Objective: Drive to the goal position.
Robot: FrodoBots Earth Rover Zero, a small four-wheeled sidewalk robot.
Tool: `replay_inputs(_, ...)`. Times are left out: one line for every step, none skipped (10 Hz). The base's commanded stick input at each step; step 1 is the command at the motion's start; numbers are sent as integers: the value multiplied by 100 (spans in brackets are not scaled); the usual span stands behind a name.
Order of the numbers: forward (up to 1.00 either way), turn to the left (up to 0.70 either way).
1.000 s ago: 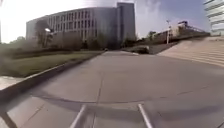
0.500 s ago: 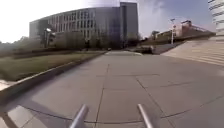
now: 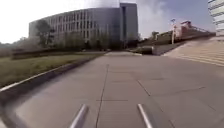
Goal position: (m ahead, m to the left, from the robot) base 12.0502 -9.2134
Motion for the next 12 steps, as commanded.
replay_inputs(70, -14)
replay_inputs(70, -14)
replay_inputs(70, -14)
replay_inputs(70, -14)
replay_inputs(70, -14)
replay_inputs(70, -14)
replay_inputs(70, -14)
replay_inputs(70, -14)
replay_inputs(70, -12)
replay_inputs(70, 0)
replay_inputs(70, 0)
replay_inputs(70, 0)
